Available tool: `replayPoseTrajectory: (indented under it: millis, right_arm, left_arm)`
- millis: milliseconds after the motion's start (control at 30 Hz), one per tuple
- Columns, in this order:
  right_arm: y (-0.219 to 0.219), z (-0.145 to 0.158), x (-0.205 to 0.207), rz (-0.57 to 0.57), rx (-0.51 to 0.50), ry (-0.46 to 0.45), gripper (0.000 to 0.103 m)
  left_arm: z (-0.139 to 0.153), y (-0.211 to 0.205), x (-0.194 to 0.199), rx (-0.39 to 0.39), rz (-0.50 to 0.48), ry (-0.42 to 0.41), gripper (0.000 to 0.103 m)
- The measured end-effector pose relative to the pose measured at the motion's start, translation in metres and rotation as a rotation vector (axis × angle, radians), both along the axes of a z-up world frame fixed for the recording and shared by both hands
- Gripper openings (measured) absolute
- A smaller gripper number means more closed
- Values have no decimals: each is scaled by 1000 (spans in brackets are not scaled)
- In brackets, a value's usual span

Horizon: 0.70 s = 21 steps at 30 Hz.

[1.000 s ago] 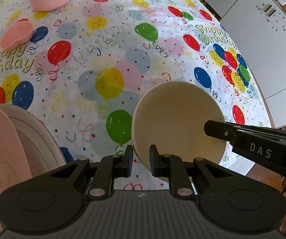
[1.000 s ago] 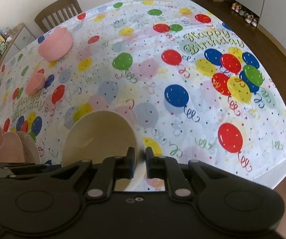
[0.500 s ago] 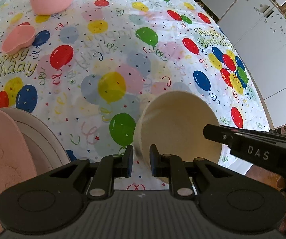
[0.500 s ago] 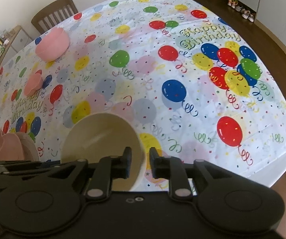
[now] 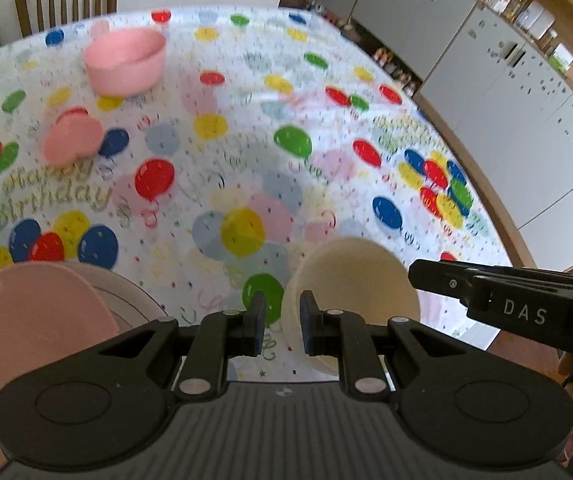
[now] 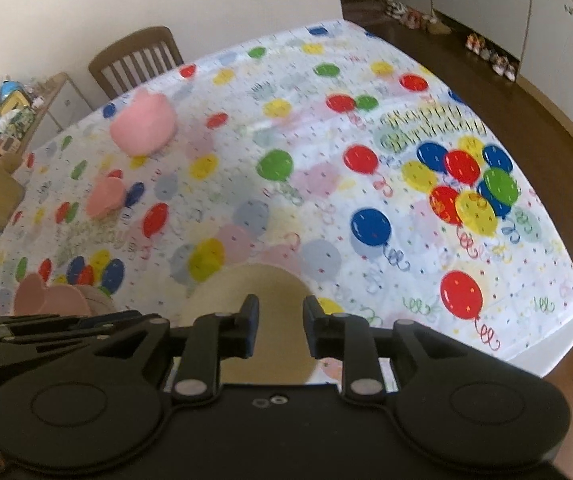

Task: Organize plates and bowls
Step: 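Lower the cream bowl onto the plate stack and open both grippers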

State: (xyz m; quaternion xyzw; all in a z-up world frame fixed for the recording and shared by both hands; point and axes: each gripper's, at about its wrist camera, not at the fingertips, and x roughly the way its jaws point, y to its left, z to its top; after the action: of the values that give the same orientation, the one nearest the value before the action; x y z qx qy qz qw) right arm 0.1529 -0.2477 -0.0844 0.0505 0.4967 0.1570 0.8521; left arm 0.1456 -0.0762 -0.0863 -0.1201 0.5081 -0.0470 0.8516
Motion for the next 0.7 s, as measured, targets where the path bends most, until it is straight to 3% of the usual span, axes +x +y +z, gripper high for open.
replayPoseTrajectory:
  millis: [333, 600, 700]
  right_arm:
    - [29, 38, -10, 41, 19, -104, 32]
    - [59, 62, 6, 92, 27, -172, 36]
    - [66, 66, 21, 111, 34, -179, 37]
  left_arm:
    - [43, 27, -8, 12, 23, -133, 17]
    - [68, 53, 4, 19, 84, -203, 18]
    - [73, 63, 12, 27, 116, -219, 25]
